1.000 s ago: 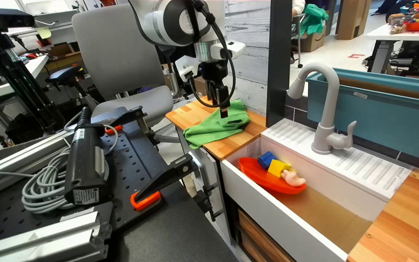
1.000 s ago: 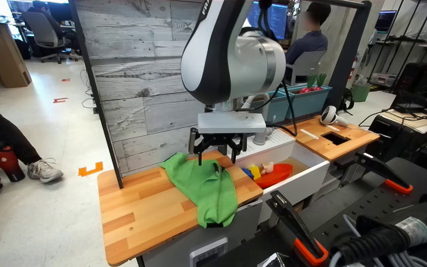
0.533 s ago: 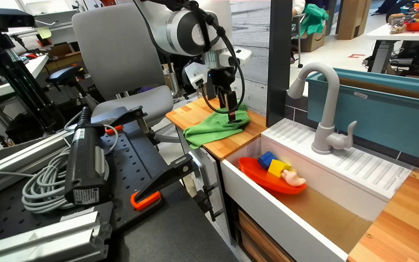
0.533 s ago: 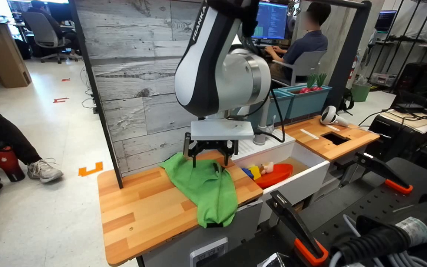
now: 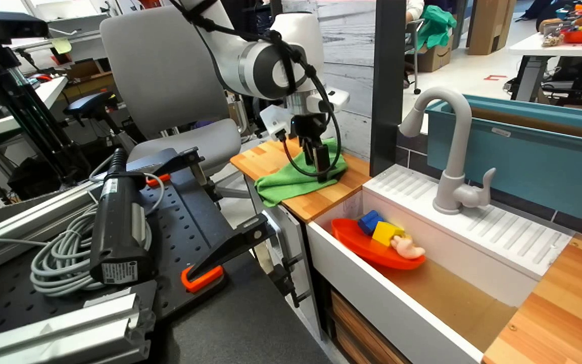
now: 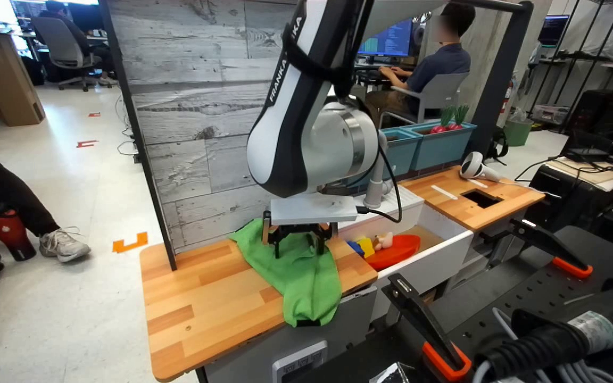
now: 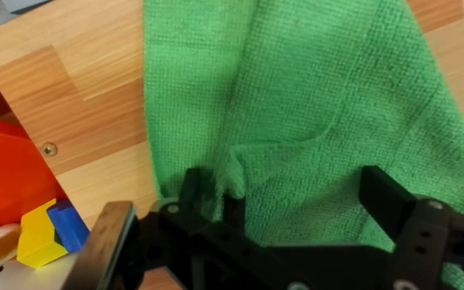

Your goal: Slide the green cloth slightly to the left

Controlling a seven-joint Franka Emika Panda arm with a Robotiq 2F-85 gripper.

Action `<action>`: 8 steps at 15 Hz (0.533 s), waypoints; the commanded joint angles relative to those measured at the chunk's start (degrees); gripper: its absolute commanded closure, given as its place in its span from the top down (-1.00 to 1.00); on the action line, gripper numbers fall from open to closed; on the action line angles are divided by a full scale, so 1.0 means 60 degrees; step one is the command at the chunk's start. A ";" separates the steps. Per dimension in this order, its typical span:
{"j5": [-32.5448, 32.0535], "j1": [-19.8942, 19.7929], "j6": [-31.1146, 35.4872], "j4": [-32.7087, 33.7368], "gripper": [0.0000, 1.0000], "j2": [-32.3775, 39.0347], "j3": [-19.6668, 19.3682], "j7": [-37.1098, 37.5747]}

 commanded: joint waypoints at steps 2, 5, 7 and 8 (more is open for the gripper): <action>-0.0039 0.0329 -0.0449 0.0967 1.00 0.0729 -0.0271 0.0174; -0.0145 0.0511 -0.0750 0.1191 1.00 0.0867 -0.0318 0.0192; -0.0246 0.0659 -0.0858 0.1244 1.00 0.0926 -0.0315 0.0165; -0.0295 0.0729 -0.0893 0.1279 1.00 0.0963 -0.0302 0.0143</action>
